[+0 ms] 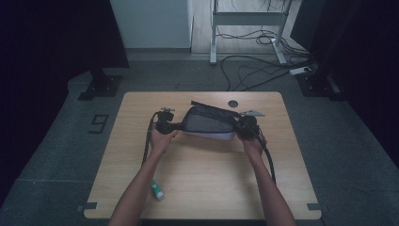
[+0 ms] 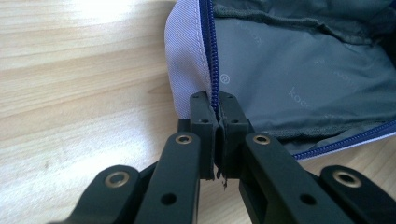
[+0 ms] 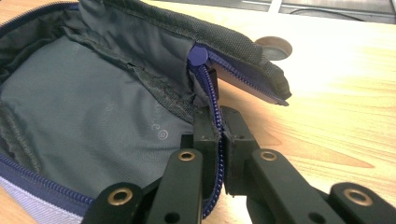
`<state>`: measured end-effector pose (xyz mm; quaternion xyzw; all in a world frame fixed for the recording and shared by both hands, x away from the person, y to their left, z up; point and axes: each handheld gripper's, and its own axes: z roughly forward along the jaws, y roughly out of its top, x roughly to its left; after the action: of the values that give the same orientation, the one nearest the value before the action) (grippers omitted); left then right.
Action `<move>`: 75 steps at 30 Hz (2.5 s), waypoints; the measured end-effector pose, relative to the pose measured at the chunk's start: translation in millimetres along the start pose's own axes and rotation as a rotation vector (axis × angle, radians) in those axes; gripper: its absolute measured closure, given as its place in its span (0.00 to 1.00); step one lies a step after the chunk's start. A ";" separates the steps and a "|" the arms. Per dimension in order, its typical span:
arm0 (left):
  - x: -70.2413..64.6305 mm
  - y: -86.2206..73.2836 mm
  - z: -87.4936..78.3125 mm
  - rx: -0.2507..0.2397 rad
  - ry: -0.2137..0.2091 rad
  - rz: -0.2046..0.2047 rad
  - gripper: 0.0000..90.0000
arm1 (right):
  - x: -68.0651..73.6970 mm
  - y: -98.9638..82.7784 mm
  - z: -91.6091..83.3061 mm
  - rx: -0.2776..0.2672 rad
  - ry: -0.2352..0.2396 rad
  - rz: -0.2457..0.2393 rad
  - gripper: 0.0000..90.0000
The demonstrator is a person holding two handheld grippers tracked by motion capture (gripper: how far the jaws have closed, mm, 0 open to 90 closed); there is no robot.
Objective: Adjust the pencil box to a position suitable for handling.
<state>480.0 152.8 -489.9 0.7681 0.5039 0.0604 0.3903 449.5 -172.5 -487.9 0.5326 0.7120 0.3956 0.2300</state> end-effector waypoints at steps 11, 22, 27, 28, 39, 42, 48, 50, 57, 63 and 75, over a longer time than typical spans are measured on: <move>1.4 -6.4 -20.3 -0.022 -0.014 0.012 0.97 | 13.4 -3.1 -14.2 -0.039 0.026 -0.021 0.95; -4.8 -14.9 -42.8 -0.042 -0.020 0.050 0.97 | 27.3 -3.3 -34.3 -0.067 0.038 -0.065 0.95; -9.6 -24.9 -53.2 -0.040 -0.027 0.076 0.96 | 33.0 -7.5 -44.6 -0.068 0.050 -0.077 0.95; -10.8 -27.0 -55.1 -0.044 -0.028 0.078 0.96 | 33.0 -7.5 -44.6 -0.068 0.050 -0.077 0.95; -14.1 -51.6 -67.9 -0.062 -0.059 0.090 0.96 | 41.5 -20.1 -60.1 -0.080 0.079 -0.094 0.95; -12.7 -62.2 -66.6 -0.043 -0.067 0.086 0.96 | 43.2 -30.3 -59.0 -0.065 0.096 -0.085 0.94; -7.6 -83.7 -56.8 -0.011 -0.087 0.063 0.96 | 42.8 -52.6 -50.9 -0.030 0.121 -0.069 0.94; -7.0 -87.5 -54.5 -0.006 -0.093 0.059 0.96 | 41.6 -57.6 -46.5 -0.011 0.119 -0.066 0.94; -7.0 -96.1 -46.9 0.027 -0.118 0.053 0.95 | 38.5 -68.1 -38.5 0.023 0.089 -0.074 0.94; -6.1 -98.1 -41.9 0.044 -0.130 0.050 0.92 | 35.5 -74.7 -32.4 0.050 0.061 -0.077 0.93; -0.9 -97.8 -52.6 -0.026 -0.095 0.025 0.42 | 36.3 -82.2 -36.3 0.007 -0.005 -0.075 0.48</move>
<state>382.9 198.7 -518.1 0.7711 0.4744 0.0354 0.4231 363.1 -159.7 -529.8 0.5073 0.7322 0.3829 0.2448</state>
